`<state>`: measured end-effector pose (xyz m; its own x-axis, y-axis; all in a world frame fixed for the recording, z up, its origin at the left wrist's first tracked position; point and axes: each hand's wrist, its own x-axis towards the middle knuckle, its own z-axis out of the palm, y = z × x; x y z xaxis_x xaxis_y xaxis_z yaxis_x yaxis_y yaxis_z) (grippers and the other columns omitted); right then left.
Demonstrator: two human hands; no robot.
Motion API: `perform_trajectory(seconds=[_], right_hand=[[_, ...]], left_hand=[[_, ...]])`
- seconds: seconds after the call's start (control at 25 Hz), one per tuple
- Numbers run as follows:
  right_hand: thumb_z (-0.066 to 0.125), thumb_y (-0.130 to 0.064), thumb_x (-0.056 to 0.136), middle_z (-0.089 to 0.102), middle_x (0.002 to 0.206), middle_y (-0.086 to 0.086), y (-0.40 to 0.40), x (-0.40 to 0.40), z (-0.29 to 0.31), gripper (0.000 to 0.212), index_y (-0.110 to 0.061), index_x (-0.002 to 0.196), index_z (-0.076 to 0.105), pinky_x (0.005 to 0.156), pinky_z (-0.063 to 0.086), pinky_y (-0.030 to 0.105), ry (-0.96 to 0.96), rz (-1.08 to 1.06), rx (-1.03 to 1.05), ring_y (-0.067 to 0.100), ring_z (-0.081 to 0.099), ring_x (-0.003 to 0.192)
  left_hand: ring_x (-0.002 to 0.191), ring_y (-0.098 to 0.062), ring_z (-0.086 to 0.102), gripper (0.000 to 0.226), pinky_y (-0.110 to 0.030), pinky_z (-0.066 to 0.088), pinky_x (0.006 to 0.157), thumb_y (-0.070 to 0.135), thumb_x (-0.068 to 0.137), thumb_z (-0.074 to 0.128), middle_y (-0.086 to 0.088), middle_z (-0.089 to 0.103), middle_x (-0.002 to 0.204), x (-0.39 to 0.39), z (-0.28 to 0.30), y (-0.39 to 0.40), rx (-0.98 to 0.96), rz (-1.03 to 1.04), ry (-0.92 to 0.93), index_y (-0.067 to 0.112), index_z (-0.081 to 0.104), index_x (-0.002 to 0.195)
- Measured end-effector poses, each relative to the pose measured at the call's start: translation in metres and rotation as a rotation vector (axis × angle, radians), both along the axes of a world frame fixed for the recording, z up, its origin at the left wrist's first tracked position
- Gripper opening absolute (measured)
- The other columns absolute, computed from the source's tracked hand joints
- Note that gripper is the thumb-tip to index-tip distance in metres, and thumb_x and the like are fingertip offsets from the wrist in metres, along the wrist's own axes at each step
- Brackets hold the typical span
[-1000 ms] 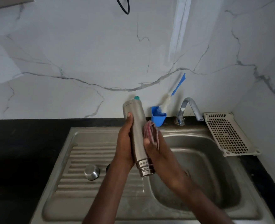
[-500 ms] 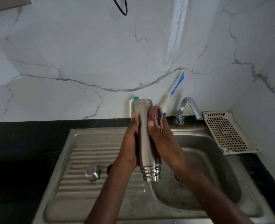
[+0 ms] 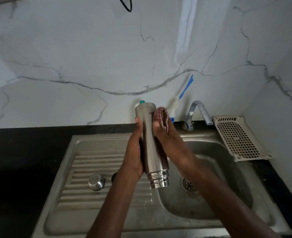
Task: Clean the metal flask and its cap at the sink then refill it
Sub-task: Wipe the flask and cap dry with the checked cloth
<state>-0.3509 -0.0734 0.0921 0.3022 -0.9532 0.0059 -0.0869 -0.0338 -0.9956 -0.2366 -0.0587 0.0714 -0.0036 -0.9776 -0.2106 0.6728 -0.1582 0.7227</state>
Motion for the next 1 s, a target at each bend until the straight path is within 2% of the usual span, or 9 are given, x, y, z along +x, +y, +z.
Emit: perform_trajectory(seconds=[0.12, 0.2, 0.28, 0.36, 0.44, 0.52, 0.68, 0.88, 1.0], right_hand=[[0.049, -0.056, 0.102, 0.028, 0.164, -0.024, 0.048, -0.012, -0.025, 0.064, -0.043, 0.159, 0.024, 0.125, 0.027, 0.029, 0.082, 0.105, -0.091, -0.004, 0.027, 0.15], [0.046, -0.055, 0.102, 0.014, 0.168, -0.025, 0.067, -0.016, -0.028, 0.063, -0.042, 0.159, 0.024, 0.12, 0.02, 0.011, 0.223, 0.134, -0.231, -0.009, 0.013, 0.152], [0.045, -0.05, 0.102, 0.001, 0.17, -0.021, 0.058, -0.011, -0.017, 0.06, -0.043, 0.157, 0.02, 0.115, 0.014, 0.003, 0.323, 0.125, -0.306, -0.012, 0.001, 0.152], [0.046, -0.042, 0.106, -0.001, 0.171, -0.015, 0.029, 0.0, -0.007, 0.063, -0.036, 0.161, 0.017, 0.119, 0.012, 0.006, 0.288, 0.089, -0.31, -0.009, -0.003, 0.153], [0.049, -0.047, 0.105, 0.017, 0.17, -0.011, -0.007, 0.01, 0.006, 0.068, -0.032, 0.163, 0.016, 0.127, 0.018, 0.025, 0.093, -0.029, -0.161, 0.0, 0.012, 0.155], [0.05, -0.061, 0.099, 0.035, 0.163, -0.014, -0.026, 0.012, 0.011, 0.071, -0.039, 0.161, 0.023, 0.126, 0.026, 0.039, -0.054, -0.054, 0.037, 0.005, 0.032, 0.15], [0.053, -0.062, 0.098, 0.068, 0.133, -0.01, -0.004, 0.008, -0.006, 0.053, -0.042, 0.147, 0.046, 0.112, 0.048, 0.044, -0.114, 0.094, 0.273, 0.011, 0.065, 0.122], [0.054, -0.047, 0.102, 0.051, 0.152, -0.016, 0.052, -0.009, -0.027, 0.056, -0.04, 0.155, 0.034, 0.122, 0.037, 0.041, -0.094, 0.125, 0.146, 0.002, 0.048, 0.14], [0.048, -0.041, 0.106, 0.02, 0.167, -0.017, 0.048, -0.004, -0.02, 0.063, -0.036, 0.162, 0.018, 0.126, 0.024, 0.032, 0.177, 0.094, -0.144, -0.004, 0.019, 0.152]], left_hand=[[0.099, -0.036, 0.071, 0.065, -0.046, 0.058, 0.094, 0.056, 0.097, 0.064, -0.022, 0.071, 0.111, 0.011, -0.009, -0.008, 0.068, 0.12, 0.08, 0.002, 0.065, 0.133], [0.104, -0.039, 0.063, 0.078, -0.056, 0.05, 0.102, 0.053, 0.088, 0.077, -0.027, 0.061, 0.117, 0.016, -0.021, -0.011, 0.079, 0.165, 0.051, -0.001, 0.056, 0.14], [0.11, -0.038, 0.063, 0.069, -0.052, 0.05, 0.106, 0.049, 0.095, 0.07, -0.027, 0.062, 0.124, 0.012, -0.022, -0.006, 0.039, 0.166, 0.027, -0.004, 0.057, 0.138], [0.112, -0.027, 0.071, 0.05, -0.039, 0.057, 0.101, 0.041, 0.107, 0.045, -0.018, 0.073, 0.122, 0.003, -0.019, 0.0, 0.032, 0.112, -0.003, 0.001, 0.065, 0.131], [0.123, -0.027, 0.068, 0.059, -0.04, 0.054, 0.103, 0.051, 0.11, 0.033, -0.015, 0.072, 0.13, -0.001, -0.012, 0.003, 0.005, 0.066, -0.043, 0.009, 0.064, 0.137], [0.13, -0.03, 0.065, 0.071, -0.047, 0.051, 0.109, 0.067, 0.102, 0.036, -0.015, 0.069, 0.137, 0.0, -0.005, 0.002, 0.007, 0.069, -0.081, 0.015, 0.063, 0.141], [0.114, -0.034, 0.073, 0.064, -0.048, 0.058, 0.097, 0.063, 0.099, 0.053, -0.022, 0.072, 0.126, 0.009, 0.008, -0.003, 0.069, 0.064, -0.019, 0.01, 0.068, 0.134], [0.093, -0.034, 0.067, 0.051, -0.051, 0.06, 0.086, 0.05, 0.09, 0.078, -0.028, 0.069, 0.106, 0.03, -0.019, -0.02, 0.102, 0.37, -0.27, 0.002, 0.069, 0.106], [0.115, -0.055, 0.062, 0.062, -0.065, 0.048, 0.107, 0.049, 0.098, 0.067, -0.039, 0.063, 0.126, 0.02, -0.037, -0.014, 0.045, 0.256, -0.271, -0.008, 0.066, 0.122]])
